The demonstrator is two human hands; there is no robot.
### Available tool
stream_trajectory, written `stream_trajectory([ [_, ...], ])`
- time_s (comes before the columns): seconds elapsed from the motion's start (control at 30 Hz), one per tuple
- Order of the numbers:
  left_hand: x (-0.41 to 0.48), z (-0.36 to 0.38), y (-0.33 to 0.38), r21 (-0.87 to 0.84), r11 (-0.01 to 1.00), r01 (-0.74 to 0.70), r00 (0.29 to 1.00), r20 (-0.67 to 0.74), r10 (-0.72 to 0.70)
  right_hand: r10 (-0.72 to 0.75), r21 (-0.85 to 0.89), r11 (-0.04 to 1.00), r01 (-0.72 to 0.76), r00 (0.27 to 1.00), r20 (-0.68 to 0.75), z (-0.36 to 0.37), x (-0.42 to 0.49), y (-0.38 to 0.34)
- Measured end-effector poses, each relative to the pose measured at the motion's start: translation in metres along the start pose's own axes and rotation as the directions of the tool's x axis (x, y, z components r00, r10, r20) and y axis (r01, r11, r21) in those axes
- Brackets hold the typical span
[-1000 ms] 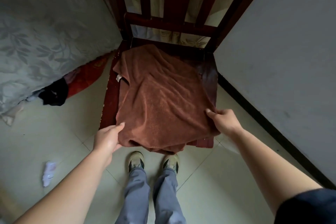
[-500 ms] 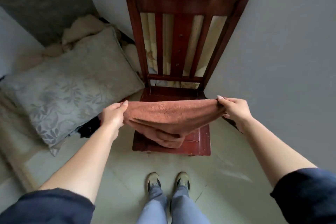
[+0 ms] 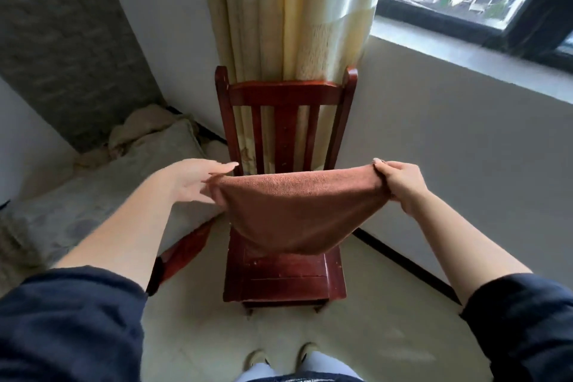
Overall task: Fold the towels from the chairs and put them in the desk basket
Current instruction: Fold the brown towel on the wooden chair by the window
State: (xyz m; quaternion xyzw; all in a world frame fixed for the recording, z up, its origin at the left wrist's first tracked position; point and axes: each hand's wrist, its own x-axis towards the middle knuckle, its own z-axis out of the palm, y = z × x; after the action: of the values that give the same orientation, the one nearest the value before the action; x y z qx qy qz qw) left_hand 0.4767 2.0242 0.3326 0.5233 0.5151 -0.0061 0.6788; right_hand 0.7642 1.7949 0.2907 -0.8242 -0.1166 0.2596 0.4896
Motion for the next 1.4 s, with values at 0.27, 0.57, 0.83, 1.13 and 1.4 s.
stream_trajectory([
  [0.27, -0.006, 0.012, 0.024, 0.221, 0.973, -0.066, 0.996, 0.077, 0.050, 0.051, -0.181, 0.981, -0.064, 0.996, -0.075, -0.037, 0.006, -0.028],
  [0.57, -0.002, 0.016, 0.026, 0.403, 0.911, -0.084, 0.990, -0.067, 0.120, 0.246, 0.087, 0.959, -0.270, 0.945, 0.216, -0.063, -0.001, -0.037],
  [0.83, 0.004, 0.008, 0.033, 0.247, 0.955, -0.166, 0.985, -0.009, 0.174, 0.246, 0.053, 0.960, -0.275, 0.918, 0.311, -0.081, -0.005, -0.034],
  [1.13, 0.026, -0.010, 0.045, 0.390, 0.919, -0.063, 0.985, -0.125, 0.120, 0.244, 0.102, 0.949, -0.297, 0.902, 0.355, -0.078, 0.003, -0.040],
  [1.4, 0.069, 0.018, 0.042, 0.319, 0.948, 0.006, 0.948, -0.303, 0.096, 0.142, -0.279, 0.952, -0.128, 0.989, 0.031, -0.034, 0.044, -0.024],
])
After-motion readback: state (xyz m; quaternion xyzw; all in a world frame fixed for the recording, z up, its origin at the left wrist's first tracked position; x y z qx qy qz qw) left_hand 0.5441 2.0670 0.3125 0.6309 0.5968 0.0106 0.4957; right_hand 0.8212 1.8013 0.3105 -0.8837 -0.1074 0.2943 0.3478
